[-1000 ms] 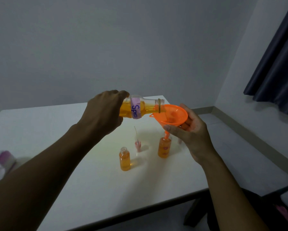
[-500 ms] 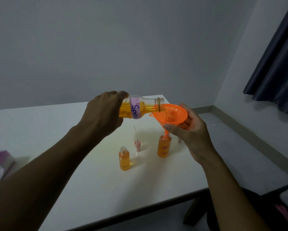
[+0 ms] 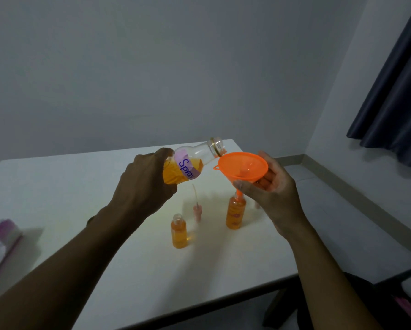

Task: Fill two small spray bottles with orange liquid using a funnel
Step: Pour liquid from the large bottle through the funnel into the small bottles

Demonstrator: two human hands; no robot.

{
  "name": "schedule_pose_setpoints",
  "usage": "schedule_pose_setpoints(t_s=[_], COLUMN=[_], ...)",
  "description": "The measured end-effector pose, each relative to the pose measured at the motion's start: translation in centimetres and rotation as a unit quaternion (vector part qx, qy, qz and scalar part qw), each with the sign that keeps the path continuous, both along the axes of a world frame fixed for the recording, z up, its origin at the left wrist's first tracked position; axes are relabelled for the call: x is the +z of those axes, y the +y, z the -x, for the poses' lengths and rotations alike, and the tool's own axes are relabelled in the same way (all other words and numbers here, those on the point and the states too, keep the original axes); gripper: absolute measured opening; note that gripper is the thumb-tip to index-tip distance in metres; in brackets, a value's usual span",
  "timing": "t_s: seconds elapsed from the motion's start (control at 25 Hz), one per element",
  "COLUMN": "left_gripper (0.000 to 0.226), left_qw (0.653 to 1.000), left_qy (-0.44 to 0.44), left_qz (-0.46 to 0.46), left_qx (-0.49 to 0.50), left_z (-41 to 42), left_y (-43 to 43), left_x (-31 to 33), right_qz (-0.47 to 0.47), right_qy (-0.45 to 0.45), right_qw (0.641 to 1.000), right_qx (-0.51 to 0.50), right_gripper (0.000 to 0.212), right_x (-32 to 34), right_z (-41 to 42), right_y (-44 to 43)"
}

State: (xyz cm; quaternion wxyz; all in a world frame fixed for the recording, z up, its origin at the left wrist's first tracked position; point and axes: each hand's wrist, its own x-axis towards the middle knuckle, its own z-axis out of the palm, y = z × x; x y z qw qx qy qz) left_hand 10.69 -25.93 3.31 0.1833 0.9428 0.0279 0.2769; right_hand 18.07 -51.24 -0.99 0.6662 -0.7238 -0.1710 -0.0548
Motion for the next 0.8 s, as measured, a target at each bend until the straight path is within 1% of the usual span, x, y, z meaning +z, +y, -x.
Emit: schedule_pose_setpoints(t_s=[0.16,0.32,0.6,0.8], left_gripper=[0.054,0.058,0.056,0.058], left_qw=[1.0,0.999,0.998,0.996], left_qy=[-0.001,-0.005,-0.01,-0.014], left_qz=[0.017,0.027,0.049,0.071], left_qx=[0.015,0.035,0.047,0.059], left_z=[1.1,1.9,2.6,2.9], left_y=[0.6,1.5,2.6,2.5], left_x=[-0.4,-0.8,-1.5,-1.8], right_qz=[-0.02,-0.04,-0.022,-0.034], right_qy=[0.007,0.001,-0.008,-0.009], right_qw=[1.0,0.998,0.999,0.999], right_qx=[-0.019,-0.043,-0.036,-0.032], right_gripper=[0.095,0.099,0.097,0.096], right_x=[0.2,0.5,0.4,0.3], right_z=[0.1,0.3,0.3,0.3], right_y=[0.1,0.2,0.5,0.4])
